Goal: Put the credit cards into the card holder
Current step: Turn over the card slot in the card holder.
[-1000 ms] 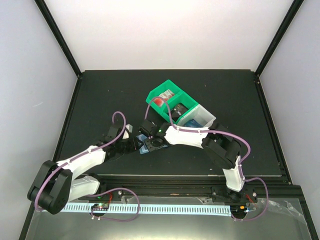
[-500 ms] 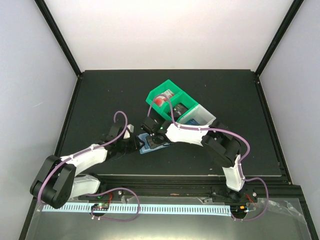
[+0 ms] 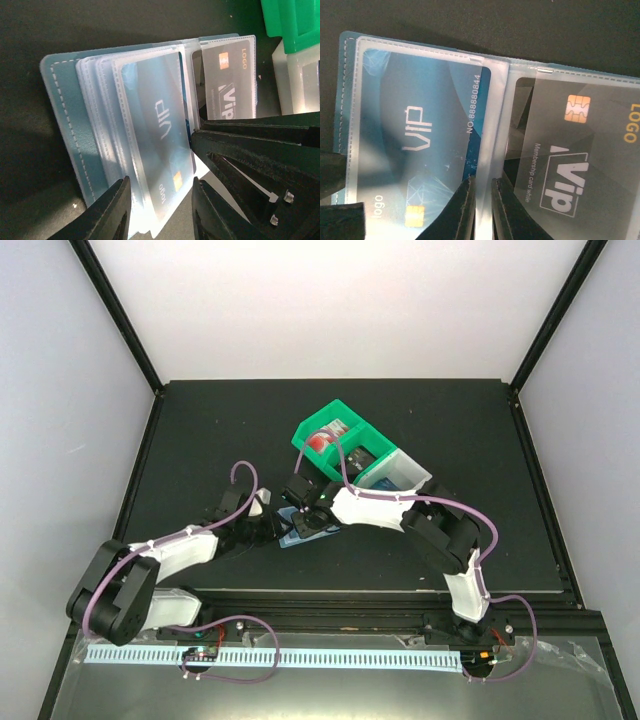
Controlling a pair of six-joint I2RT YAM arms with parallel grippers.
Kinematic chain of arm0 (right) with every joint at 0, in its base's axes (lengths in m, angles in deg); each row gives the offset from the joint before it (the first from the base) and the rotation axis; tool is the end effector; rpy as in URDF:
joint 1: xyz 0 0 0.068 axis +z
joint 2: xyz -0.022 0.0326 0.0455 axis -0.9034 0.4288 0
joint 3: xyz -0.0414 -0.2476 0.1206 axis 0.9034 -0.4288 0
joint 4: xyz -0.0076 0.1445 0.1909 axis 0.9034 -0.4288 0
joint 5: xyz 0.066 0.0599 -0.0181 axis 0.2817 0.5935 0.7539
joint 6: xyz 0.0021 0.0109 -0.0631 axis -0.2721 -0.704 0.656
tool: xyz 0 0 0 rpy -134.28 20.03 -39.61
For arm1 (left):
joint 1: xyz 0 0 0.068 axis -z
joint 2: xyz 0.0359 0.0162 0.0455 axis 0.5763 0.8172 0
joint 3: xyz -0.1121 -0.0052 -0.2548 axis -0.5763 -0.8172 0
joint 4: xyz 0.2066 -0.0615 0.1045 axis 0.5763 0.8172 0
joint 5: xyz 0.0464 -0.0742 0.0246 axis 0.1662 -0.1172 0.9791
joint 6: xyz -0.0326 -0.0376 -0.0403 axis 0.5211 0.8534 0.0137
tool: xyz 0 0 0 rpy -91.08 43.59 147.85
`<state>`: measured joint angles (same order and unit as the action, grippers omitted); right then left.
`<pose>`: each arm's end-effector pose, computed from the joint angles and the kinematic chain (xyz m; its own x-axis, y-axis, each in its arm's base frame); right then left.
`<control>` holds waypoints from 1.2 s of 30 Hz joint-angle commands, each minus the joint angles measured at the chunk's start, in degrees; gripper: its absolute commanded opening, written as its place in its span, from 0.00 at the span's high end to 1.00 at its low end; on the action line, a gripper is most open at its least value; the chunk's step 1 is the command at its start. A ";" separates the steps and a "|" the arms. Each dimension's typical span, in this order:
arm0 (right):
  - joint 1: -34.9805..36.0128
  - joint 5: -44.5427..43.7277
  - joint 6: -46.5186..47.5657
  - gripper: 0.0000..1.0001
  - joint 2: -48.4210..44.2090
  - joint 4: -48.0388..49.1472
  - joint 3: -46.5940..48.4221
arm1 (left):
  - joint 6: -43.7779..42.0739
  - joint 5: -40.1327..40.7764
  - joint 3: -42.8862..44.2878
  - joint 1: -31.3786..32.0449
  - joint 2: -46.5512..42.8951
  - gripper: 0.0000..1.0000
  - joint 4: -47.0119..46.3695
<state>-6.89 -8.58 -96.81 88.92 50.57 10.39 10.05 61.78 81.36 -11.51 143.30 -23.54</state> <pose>0.2136 0.3294 0.1551 -0.8519 -0.3882 -0.3516 -0.4492 0.8867 0.1093 0.1781 -0.1005 0.1482 -0.9272 -0.2937 -0.2325 -0.0630 0.7341 -0.6761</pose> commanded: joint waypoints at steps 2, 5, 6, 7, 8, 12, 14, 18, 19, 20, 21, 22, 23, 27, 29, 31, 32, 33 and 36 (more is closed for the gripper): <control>-0.23 0.87 -0.37 0.86 2.21 0.08 -0.29 | 0.86 -2.59 1.41 -0.31 2.66 0.66 -4.11; -0.25 1.06 -0.47 0.86 2.12 0.26 -0.54 | 0.96 -3.18 1.57 -0.30 3.08 0.67 -4.90; -0.24 1.10 -0.55 0.86 2.09 0.32 -0.68 | 0.89 -3.54 1.73 -0.35 3.18 0.69 -4.97; -0.22 1.14 -0.52 0.86 2.07 0.41 -0.78 | 0.84 -3.91 1.83 -0.31 3.32 0.69 -4.96; -0.30 1.10 -0.47 0.87 1.99 0.45 -0.90 | 0.72 -4.11 1.93 -0.35 3.43 0.70 -5.00; -0.32 1.06 -0.52 0.87 1.88 0.56 -1.13 | 0.58 -4.62 2.05 -0.30 3.41 0.72 -4.91; -0.31 1.14 -0.55 0.87 1.83 0.68 -1.22 | 0.50 -4.97 2.15 -0.31 3.38 0.73 -4.91; -0.39 1.56 -0.59 0.87 1.79 0.88 -1.22 | 0.43 -6.08 2.30 -0.36 4.11 0.74 -5.97; -0.41 1.77 -0.53 0.87 1.64 1.13 -1.37 | 0.52 -6.34 2.44 -0.31 4.48 0.74 -6.19; -0.41 2.00 -0.47 0.87 1.42 1.49 -1.62 | 0.56 -6.64 2.56 -0.30 4.99 0.75 -6.34; -0.44 2.22 -0.51 0.87 1.00 1.89 -1.88 | 0.55 -6.74 2.77 -0.30 5.51 0.77 -6.37; -0.43 2.38 -0.54 0.87 0.51 2.25 -2.09 | 0.63 -6.63 3.03 -0.30 6.04 0.80 -6.28; -0.50 2.41 -0.50 0.86 -0.15 2.25 -2.14 | 0.65 -6.49 3.29 -0.30 6.63 0.83 -6.09; -0.73 -0.25 -0.60 0.82 -4.38 1.58 -2.11 | -0.69 -4.25 4.64 -0.30 7.48 0.98 -3.19; -0.97 -2.45 -0.93 0.76 -7.13 1.07 -2.57 | -1.95 -3.28 5.36 -0.31 7.09 0.99 -0.60; -1.51 -4.10 -1.36 0.70 -9.87 0.65 -3.59 | -3.69 -2.25 6.12 -0.31 6.08 0.98 2.89; -1.73 -4.64 -1.42 0.67 -11.17 0.52 -4.29 | -4.83 -1.62 6.49 -0.30 5.53 0.98 5.12; -1.94 -4.88 -1.59 0.66 -13.00 0.43 -4.99 | -5.81 -0.99 6.64 -0.30 4.84 0.98 7.58; -2.45 -5.16 -2.10 0.64 -16.83 1.26 -7.58 | -8.27 1.20 6.66 -0.39 3.01 0.98 13.67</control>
<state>-8.47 -10.68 -97.88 77.86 51.35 5.23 6.84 58.74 86.39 -11.51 148.81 -21.16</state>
